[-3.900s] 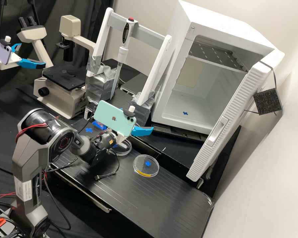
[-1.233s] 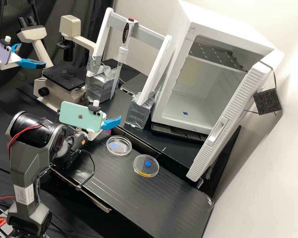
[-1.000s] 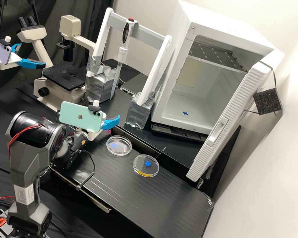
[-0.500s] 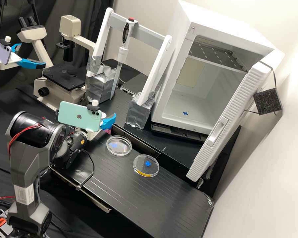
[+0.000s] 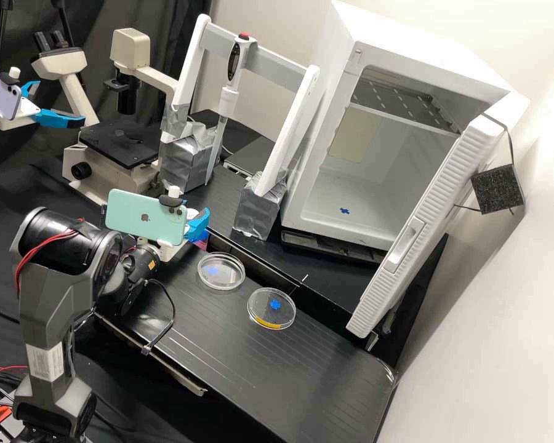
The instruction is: Open the bottle
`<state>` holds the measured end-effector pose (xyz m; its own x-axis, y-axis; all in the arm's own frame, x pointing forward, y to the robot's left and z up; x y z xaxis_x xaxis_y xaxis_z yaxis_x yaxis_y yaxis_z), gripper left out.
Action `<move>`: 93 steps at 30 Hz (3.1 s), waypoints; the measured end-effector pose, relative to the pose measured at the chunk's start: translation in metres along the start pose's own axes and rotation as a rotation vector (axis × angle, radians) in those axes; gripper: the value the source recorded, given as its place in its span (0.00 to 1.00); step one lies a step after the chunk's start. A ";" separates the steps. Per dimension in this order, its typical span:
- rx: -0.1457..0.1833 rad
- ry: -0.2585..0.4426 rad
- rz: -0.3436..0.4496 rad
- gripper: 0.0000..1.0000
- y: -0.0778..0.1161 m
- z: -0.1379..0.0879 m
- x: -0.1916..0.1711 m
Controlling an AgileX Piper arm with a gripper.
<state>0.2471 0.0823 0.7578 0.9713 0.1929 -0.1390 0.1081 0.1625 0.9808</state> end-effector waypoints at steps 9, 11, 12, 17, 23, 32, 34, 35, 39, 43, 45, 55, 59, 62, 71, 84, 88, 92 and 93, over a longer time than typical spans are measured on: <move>0.000 0.005 -0.002 0.00 0.000 -0.001 0.000; 0.001 0.010 -0.003 0.00 -0.001 -0.003 0.000; 0.002 0.010 -0.003 0.00 -0.001 -0.003 -0.001; 0.010 0.012 0.003 0.00 0.000 -0.005 -0.001; 0.012 0.024 0.020 0.00 0.004 -0.008 -0.003; 0.020 0.060 0.082 0.00 0.022 -0.017 -0.009; 0.017 0.074 0.107 0.00 0.029 -0.018 -0.013; 0.014 0.081 0.115 0.00 0.031 -0.019 -0.015; 0.010 0.099 0.106 0.00 0.029 -0.013 -0.034; 0.012 0.128 0.081 0.00 0.022 -0.010 -0.052; 0.010 0.135 0.068 0.00 0.018 -0.008 -0.059; 0.014 0.095 0.004 0.00 0.004 0.004 -0.079; 0.013 0.080 -0.018 0.00 0.000 0.008 -0.081; 0.012 0.072 -0.032 0.00 -0.003 0.009 -0.080; 0.011 0.076 -0.059 1.00 -0.009 0.009 -0.077; 0.011 0.081 -0.048 1.00 -0.007 0.008 -0.078; 0.009 0.123 -0.015 1.00 0.000 0.002 -0.083; 0.005 0.181 0.031 1.00 0.009 -0.006 -0.088; 0.005 0.194 0.045 1.00 0.012 -0.008 -0.090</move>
<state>0.1595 0.0747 0.7806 0.9164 0.3825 -0.1181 0.0670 0.1444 0.9873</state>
